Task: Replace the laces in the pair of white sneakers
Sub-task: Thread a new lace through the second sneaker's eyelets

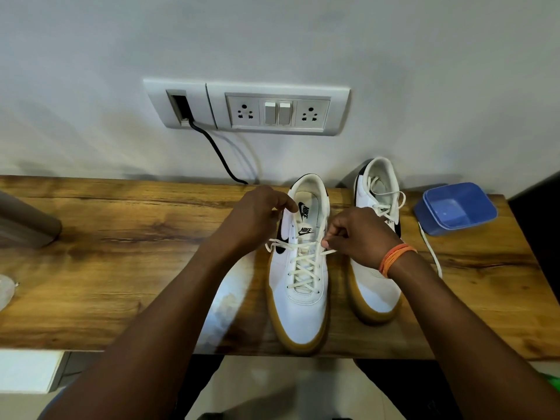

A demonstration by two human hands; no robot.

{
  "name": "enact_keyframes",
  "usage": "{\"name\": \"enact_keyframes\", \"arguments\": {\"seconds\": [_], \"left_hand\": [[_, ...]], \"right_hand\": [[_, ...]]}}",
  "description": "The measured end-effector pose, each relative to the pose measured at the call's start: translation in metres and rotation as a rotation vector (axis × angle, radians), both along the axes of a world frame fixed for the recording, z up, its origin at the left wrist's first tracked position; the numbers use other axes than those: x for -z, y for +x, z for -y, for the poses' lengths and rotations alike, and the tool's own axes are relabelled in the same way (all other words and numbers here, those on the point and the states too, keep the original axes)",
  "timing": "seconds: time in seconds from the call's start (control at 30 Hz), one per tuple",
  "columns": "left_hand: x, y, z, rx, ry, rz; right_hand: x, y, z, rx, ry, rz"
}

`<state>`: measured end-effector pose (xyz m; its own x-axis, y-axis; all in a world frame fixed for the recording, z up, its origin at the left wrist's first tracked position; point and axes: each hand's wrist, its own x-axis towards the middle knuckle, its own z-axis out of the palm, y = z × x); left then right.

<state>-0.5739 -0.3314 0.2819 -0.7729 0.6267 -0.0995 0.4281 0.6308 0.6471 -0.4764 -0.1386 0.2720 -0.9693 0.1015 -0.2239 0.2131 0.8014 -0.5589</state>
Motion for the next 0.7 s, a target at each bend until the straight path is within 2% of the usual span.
{"name": "enact_keyframes", "arguments": {"seconds": [0.13,0.23,0.33,0.43,0.57,0.7], "left_hand": [[0.006,0.007,-0.003,0.119,-0.05,-0.031],[0.005,0.008,-0.002,0.136,-0.054,-0.032],[0.004,0.008,-0.002,0.136,-0.049,-0.02],[0.008,0.007,-0.002,0.12,-0.068,-0.03],[0.011,0.006,-0.003,0.108,-0.084,-0.025],[0.012,0.005,-0.003,0.11,-0.071,-0.018]], "right_hand": [[-0.009,0.001,-0.03,0.081,0.073,-0.013],[-0.019,0.007,-0.062,0.307,0.182,-0.081],[-0.016,0.011,-0.074,0.47,0.137,-0.145],[-0.012,0.005,-0.056,0.39,0.018,-0.097],[-0.007,-0.001,-0.018,0.146,-0.084,-0.062],[0.004,-0.001,-0.001,0.034,-0.024,0.008]]}}
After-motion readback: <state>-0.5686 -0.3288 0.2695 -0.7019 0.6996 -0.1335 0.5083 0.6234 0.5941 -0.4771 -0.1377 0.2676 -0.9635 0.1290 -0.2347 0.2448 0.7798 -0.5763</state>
